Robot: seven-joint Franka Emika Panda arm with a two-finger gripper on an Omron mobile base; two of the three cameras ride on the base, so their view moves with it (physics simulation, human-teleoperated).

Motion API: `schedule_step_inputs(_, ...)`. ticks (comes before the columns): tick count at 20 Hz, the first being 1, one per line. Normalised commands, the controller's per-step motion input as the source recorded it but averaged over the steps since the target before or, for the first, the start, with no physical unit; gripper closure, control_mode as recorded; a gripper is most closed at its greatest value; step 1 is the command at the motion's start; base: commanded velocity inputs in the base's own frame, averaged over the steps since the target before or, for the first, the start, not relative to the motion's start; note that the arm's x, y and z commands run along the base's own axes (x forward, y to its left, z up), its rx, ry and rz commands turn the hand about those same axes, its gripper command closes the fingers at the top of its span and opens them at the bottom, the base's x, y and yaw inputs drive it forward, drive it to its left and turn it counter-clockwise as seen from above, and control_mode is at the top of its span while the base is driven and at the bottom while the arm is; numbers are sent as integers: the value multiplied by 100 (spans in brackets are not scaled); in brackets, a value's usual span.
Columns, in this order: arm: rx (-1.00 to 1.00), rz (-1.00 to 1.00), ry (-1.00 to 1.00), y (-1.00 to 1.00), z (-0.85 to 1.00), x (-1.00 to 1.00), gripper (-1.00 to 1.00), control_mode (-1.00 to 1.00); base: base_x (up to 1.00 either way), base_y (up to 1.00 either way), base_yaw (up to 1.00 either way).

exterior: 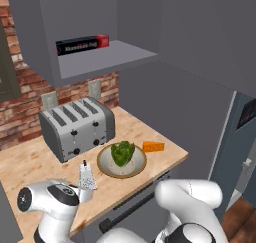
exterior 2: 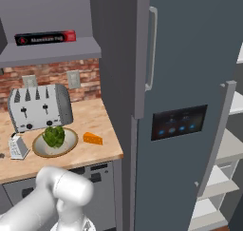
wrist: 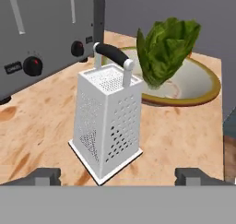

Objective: Pick the cheese from the fridge and the cheese grater from the cabinet and place them next to the salad bowl.

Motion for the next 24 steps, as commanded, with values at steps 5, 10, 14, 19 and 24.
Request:
schedule_step_inputs(5, 0, 9, 10, -25, 67, -32, -100, -100, 0, 0, 0)
schedule_step_inputs(10, 0, 12, 17, -63, 71, -27, -100, -100, 0, 0, 0)
schedule_step_inputs(14, 0, 14, 19, -82, 45, -16, -100, -100, 0, 0, 0)
schedule_step_inputs(19, 0, 19, 16, -98, 28, 0, -100, -100, 0, 0, 0)
schedule_step_inputs(24, 0, 20, 10, -98, 39, 0, -100, -100, 0, 0, 0)
